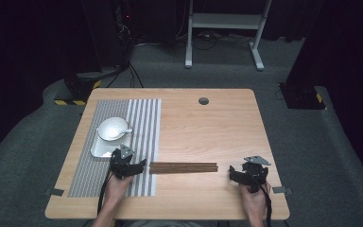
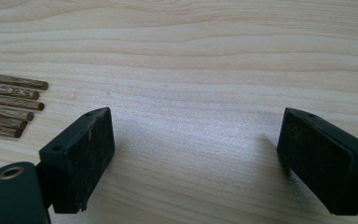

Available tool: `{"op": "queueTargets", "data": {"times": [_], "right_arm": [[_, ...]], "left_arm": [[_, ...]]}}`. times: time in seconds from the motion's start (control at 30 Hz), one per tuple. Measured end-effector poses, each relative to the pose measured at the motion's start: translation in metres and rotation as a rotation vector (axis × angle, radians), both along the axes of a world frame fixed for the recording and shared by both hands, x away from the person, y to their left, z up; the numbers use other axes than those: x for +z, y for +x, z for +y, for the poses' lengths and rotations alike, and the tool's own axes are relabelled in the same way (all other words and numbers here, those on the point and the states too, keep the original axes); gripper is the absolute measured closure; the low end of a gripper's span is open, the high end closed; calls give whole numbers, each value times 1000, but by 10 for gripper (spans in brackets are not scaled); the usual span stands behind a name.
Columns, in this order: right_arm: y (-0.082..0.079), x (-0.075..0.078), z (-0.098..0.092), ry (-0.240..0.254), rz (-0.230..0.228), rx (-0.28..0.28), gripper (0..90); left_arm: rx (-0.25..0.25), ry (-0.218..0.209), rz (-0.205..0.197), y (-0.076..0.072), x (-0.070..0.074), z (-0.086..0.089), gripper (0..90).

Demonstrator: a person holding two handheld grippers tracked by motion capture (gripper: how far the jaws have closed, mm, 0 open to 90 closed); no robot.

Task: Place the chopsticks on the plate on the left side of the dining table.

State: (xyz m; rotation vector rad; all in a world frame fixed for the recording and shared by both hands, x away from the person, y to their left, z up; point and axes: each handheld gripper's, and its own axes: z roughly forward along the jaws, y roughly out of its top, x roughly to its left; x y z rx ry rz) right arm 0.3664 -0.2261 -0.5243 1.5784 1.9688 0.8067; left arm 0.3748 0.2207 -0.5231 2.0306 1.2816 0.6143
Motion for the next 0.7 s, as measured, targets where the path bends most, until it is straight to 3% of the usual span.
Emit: {"op": "queueTargets", "data": {"times": [0.27, 0.7], "right_arm": [[0, 0, 0, -1, 0, 1, 108], [0, 0, 0, -2, -2, 10, 112]], "left_arm": [[-30, -5, 23, -3, 3, 1, 224], [-82, -68, 14, -9, 10, 1, 216]]}}
